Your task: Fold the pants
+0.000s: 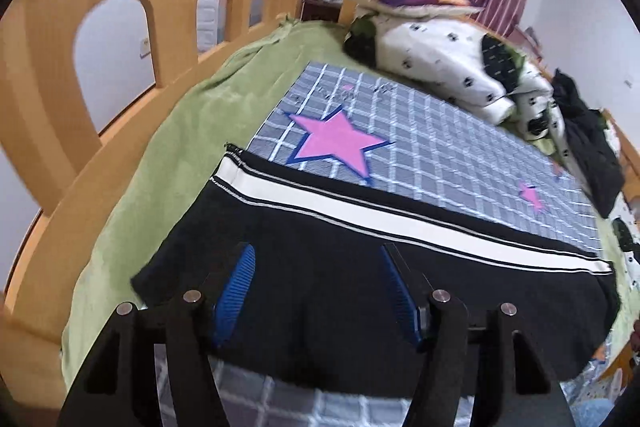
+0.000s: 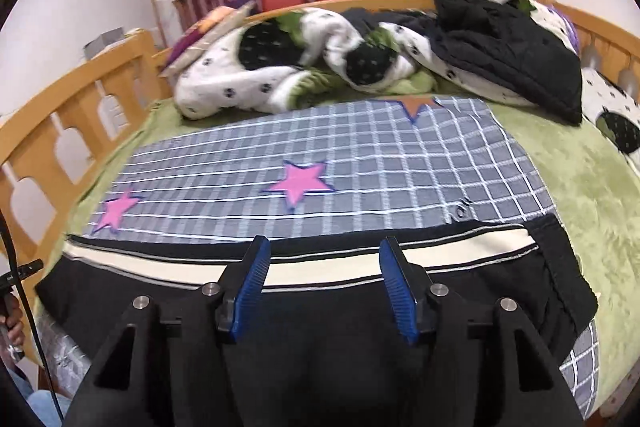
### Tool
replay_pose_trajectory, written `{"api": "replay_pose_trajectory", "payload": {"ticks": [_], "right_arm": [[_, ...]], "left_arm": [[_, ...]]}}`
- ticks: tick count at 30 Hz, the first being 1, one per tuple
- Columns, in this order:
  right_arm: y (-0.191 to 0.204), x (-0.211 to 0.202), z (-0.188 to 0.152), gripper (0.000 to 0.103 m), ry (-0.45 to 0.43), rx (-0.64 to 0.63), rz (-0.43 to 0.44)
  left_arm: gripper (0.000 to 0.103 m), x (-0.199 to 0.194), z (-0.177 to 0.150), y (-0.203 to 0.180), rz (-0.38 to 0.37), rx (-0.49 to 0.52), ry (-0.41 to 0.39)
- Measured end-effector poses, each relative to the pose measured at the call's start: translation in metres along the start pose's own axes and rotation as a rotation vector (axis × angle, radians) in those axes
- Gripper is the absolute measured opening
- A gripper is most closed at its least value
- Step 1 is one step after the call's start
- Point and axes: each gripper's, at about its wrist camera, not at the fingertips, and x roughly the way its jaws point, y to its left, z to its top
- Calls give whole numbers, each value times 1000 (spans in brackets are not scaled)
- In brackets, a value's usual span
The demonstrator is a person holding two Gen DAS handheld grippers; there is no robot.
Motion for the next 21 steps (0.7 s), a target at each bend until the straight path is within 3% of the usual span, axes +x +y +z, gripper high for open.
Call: {"api": "replay_pose_trajectory", "payload": {"ticks": [3, 7, 12, 16, 21], "right_arm": [[36, -28, 0, 56, -46, -46, 10], [70, -58, 3, 56, -78, -38, -41], [97, -82, 3, 56, -48, -19, 42], [112, -79, -17, 57, -46, -65, 128], [116, -41, -59, 59, -69, -119, 161]], "left_arm": [[62, -31, -3, -12, -4, 0, -33], [62, -66, 0, -38, -4, 82, -42], [62, -98, -8, -60, 17, 177, -78], [62, -84, -27, -42, -10, 97, -62], [62, -29, -74, 13, -121, -127, 25]]}}
